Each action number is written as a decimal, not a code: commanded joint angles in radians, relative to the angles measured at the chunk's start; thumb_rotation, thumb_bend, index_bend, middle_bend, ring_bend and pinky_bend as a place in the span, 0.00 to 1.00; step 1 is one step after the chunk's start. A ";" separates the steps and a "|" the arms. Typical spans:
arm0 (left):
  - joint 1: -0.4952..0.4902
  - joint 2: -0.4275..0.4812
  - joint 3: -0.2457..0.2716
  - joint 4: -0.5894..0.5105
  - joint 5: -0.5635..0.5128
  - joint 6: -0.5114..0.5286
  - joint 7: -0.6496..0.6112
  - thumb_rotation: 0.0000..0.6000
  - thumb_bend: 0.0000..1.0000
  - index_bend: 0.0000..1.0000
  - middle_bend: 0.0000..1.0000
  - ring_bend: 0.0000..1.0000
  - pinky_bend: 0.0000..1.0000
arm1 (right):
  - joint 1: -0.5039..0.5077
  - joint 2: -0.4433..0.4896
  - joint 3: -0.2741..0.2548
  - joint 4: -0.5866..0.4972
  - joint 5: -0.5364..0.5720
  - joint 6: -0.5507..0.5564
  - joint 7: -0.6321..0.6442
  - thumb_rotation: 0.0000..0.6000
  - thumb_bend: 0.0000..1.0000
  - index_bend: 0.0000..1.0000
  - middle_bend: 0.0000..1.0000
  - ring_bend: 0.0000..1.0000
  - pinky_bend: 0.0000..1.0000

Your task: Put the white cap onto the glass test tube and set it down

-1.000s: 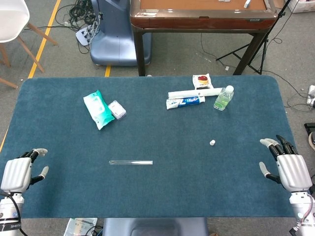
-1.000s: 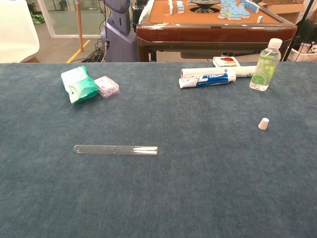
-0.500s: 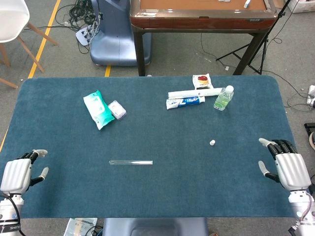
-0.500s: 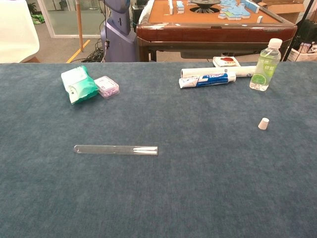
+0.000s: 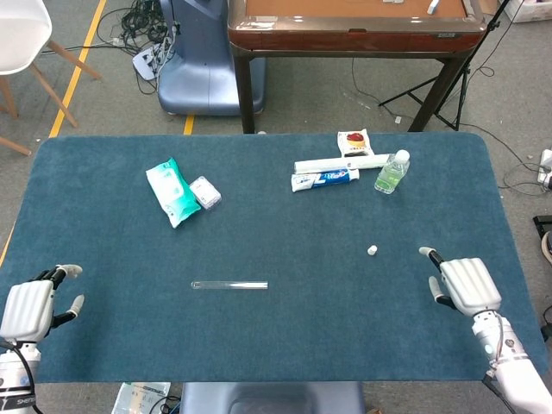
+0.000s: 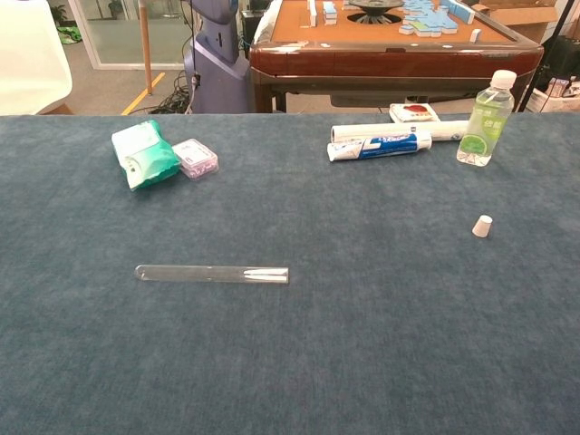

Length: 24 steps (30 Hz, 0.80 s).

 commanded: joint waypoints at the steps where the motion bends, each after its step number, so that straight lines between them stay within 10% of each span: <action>1: 0.001 0.000 0.000 0.000 0.000 0.000 -0.001 1.00 0.29 0.36 0.39 0.38 0.50 | 0.109 -0.043 0.013 0.003 0.197 -0.138 -0.143 1.00 0.65 0.21 1.00 1.00 1.00; 24: 0.009 -0.002 0.002 -0.001 0.005 0.005 -0.003 1.00 0.29 0.36 0.39 0.38 0.50 | 0.347 -0.280 -0.022 0.243 0.570 -0.265 -0.259 1.00 0.70 0.21 1.00 1.00 1.00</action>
